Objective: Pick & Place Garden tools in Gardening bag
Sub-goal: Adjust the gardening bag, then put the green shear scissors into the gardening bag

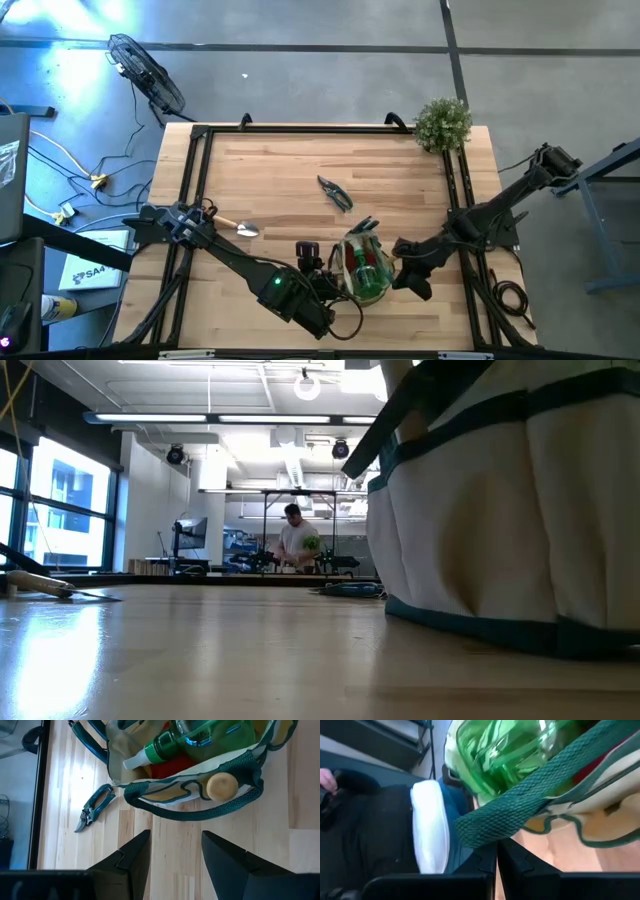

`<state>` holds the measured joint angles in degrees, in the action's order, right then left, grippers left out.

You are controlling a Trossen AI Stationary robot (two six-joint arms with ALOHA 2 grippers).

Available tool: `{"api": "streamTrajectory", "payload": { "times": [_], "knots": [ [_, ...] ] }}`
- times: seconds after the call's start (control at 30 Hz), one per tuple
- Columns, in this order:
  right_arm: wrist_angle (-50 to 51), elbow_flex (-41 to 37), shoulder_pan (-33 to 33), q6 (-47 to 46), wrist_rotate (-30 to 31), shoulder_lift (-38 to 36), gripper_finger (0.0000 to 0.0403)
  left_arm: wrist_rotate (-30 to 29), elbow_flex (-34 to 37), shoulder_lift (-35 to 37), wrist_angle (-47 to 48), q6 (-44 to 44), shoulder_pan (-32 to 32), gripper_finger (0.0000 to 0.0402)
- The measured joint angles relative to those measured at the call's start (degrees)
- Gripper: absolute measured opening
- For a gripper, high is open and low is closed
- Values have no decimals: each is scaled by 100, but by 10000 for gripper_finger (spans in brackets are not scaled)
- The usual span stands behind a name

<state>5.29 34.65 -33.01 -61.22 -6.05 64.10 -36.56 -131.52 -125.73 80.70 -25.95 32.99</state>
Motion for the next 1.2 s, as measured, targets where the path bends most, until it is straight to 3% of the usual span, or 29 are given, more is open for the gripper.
{"api": "streamTrajectory", "payload": {
  "times": [0.3,0.6,0.83,1.1,1.2],
  "knots": [
    [116,0,0,-4,-701,-235,3,1,0,0,45,-20,0,168],
    [1413,0,19,591,-236,-1242,3,4,0,0,80,-23,2,168],
    [755,0,123,2945,413,-2178,3,3,0,0,304,-267,2,168],
    [-821,0,430,4956,2204,-2841,3,24,0,0,613,-626,2,168],
    [-1075,2,665,5598,2147,-2920,8,126,0,0,730,-778,2,168]
  ]
}}
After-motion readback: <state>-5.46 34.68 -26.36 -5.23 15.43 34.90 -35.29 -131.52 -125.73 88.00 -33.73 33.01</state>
